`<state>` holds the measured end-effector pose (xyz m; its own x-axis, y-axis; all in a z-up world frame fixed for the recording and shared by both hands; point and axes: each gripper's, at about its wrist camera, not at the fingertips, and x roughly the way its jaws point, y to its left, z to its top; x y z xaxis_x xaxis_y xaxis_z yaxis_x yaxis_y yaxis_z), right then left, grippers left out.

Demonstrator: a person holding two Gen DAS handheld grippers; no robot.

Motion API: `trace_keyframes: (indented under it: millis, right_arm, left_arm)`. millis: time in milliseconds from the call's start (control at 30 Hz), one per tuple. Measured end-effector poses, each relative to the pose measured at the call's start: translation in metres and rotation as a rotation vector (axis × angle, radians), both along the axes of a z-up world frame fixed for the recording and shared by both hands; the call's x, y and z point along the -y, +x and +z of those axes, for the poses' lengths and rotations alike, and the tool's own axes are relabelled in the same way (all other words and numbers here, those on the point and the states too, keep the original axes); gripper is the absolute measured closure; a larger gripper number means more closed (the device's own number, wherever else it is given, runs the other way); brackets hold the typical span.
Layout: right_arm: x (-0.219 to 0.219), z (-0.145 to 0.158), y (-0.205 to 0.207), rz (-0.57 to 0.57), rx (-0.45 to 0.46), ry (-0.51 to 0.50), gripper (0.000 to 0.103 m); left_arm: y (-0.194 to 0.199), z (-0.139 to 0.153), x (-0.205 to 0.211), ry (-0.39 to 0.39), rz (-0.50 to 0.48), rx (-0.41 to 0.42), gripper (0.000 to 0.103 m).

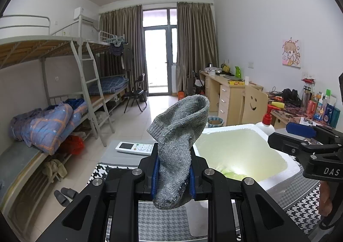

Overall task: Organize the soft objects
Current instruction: 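Lower the bag into the foam box and open the right gripper, then lower the grey sock into the foam box and open the left gripper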

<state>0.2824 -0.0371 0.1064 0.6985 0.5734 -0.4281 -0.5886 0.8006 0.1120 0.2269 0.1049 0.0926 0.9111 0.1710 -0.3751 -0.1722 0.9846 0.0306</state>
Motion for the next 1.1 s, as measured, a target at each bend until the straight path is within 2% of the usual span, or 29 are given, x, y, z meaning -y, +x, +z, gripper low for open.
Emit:
trace_keyframes:
  millis: [400,633,767,1100]
  right_arm:
    - [0.03,-0.001,-0.014,-0.036,0.022,0.012,0.019]
    - [0.041,-0.002,-0.027,-0.093,0.07,-0.019,0.0]
    - [0.047,-0.005,-0.029,-0.117,0.079,-0.062,0.0]
    - [0.068,-0.012,-0.035,-0.159,0.095,-0.076,0.0]
  left_arm:
    - [0.01,0.005,0.017,-0.005,-0.053,0.009,0.08]
    - [0.022,0.006,0.027,-0.011,-0.099,-0.003,0.08]
    - [0.029,0.005,0.035,-0.003,-0.119,-0.011,0.08]
    - [0.048,0.001,0.051,0.006,-0.156,-0.055,0.08]
